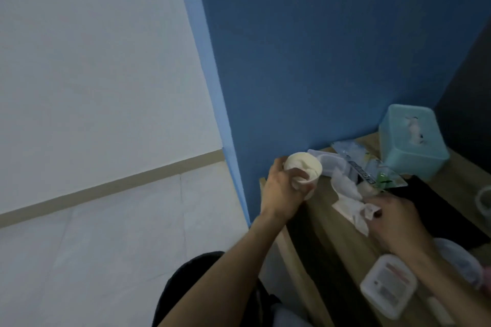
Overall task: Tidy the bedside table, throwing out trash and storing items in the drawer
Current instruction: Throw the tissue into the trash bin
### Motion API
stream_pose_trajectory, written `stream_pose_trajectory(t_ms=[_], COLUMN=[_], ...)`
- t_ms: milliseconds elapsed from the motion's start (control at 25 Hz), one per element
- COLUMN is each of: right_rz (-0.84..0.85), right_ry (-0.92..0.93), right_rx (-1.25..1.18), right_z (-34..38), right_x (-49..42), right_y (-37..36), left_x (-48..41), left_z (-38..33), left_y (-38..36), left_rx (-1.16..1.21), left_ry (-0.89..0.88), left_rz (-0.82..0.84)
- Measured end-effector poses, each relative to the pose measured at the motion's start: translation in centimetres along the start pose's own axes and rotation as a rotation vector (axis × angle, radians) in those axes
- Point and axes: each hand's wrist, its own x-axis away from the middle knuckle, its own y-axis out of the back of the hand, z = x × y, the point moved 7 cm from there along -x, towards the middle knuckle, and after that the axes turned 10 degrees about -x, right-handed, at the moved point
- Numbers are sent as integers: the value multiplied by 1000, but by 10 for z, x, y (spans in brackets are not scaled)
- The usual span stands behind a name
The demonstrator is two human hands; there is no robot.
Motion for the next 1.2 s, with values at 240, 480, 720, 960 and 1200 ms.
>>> stream_pose_trajectory(t_ms=[240,480,720,960,1200], right_rz=[290,589,805,888,1032], right_ry=[162,64,-269,-360,-396], right_rx=[-229,-185,-79,-11,-35], right_z=[136,170,105,73,59], right_x=[20,86,144,155,173], right_y=[-76,-226,-330,-365,-381], left_x=[89,207,262,261,262], left_z=[97,217,281,300,317], left_y=[96,105,38,-14,-35], left_rx=[-20,-123,-181,-236,-242], left_ry=[261,624,756,700,726], left_rz=[-149,-38,227,335,351])
